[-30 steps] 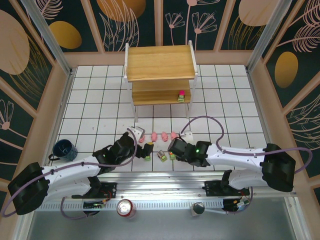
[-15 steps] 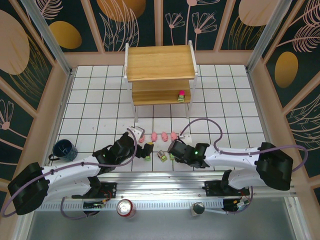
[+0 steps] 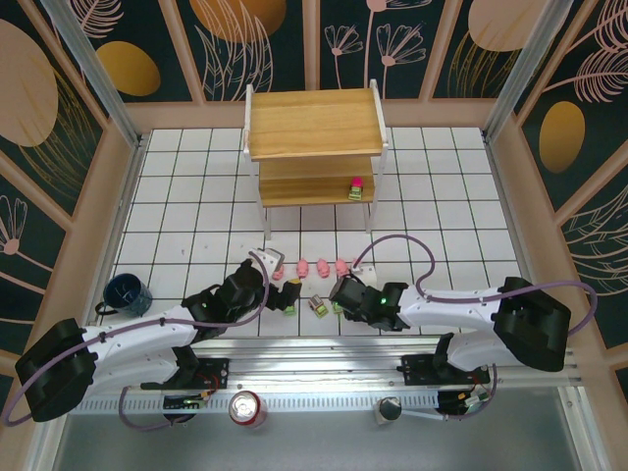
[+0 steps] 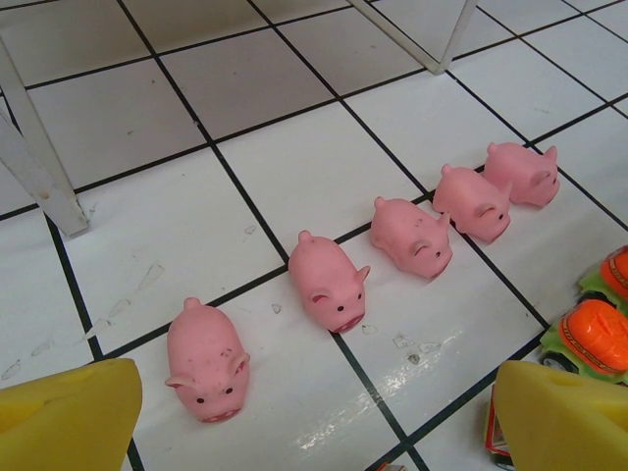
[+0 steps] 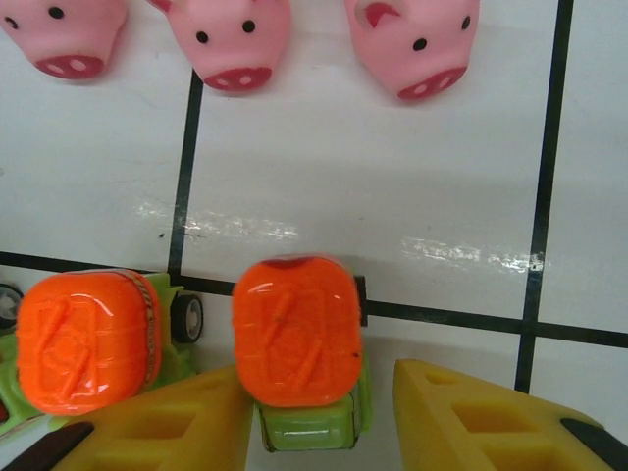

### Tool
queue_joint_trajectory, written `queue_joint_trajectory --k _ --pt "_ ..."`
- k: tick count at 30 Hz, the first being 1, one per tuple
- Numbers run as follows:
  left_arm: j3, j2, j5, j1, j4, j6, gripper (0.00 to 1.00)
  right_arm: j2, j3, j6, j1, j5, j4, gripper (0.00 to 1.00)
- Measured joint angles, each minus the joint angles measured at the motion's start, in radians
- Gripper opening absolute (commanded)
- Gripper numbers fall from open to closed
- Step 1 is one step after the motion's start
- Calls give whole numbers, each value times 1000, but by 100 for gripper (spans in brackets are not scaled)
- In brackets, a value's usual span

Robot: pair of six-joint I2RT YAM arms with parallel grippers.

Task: Place and organize the plastic toys onto the shelf

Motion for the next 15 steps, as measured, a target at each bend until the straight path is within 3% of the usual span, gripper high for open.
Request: queue_joint_trajectory --k 15 --pt "0 0 0 0 0 0 92 38 -9 -8 -1 -15 45 39"
